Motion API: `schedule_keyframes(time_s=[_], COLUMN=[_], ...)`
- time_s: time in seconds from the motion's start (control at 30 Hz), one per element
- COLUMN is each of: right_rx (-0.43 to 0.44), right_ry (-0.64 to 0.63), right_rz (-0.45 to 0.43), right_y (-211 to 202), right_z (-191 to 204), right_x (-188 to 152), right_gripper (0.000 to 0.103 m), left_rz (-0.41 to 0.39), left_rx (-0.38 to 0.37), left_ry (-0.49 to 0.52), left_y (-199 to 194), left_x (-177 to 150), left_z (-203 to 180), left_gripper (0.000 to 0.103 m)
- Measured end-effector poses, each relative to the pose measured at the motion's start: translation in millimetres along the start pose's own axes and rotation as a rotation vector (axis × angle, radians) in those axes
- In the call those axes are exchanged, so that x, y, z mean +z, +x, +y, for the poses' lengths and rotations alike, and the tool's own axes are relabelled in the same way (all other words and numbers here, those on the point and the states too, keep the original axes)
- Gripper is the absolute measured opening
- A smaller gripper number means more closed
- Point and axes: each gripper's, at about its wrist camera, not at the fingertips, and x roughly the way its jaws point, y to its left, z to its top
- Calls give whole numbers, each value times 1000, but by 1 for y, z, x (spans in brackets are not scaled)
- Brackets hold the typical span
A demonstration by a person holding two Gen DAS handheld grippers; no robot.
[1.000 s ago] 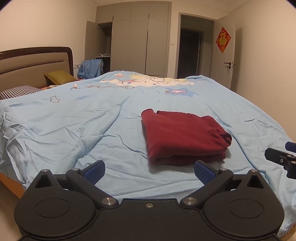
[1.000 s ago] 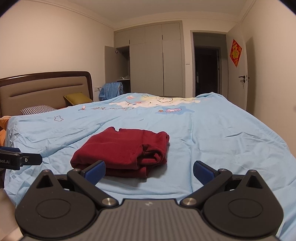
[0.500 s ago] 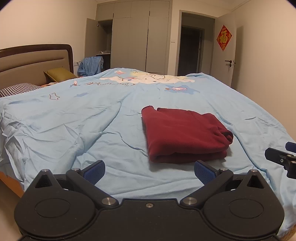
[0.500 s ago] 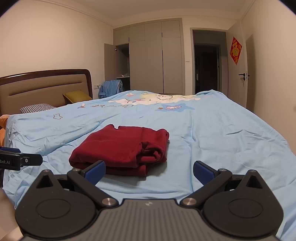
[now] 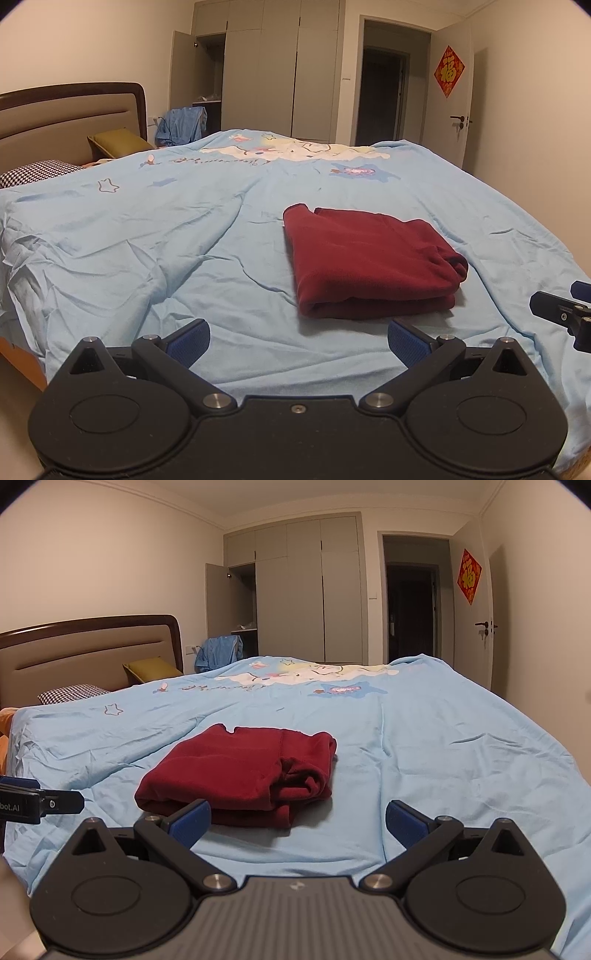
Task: Fold small clothes
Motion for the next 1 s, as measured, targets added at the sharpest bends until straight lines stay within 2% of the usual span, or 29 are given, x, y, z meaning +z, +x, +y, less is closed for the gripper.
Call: schedule_keyframes(time_s=[0.8,0.9,1.0], right_rx=[5,7,8], right_ry=[7,7,8], right_rz=[29,32,37], right_y=[8,10,11], right_z=[0,0,1], right_x=[-4,-4,-4], right_gripper=[103,103,103], left_rz=[31,52,97], left_rx=[-1,2,46], left_ry=[-11,-11,-1], left_y=[8,11,16], left_x=[-4,-4,-3], left_z=[1,1,-1], left_gripper=[102,102,102])
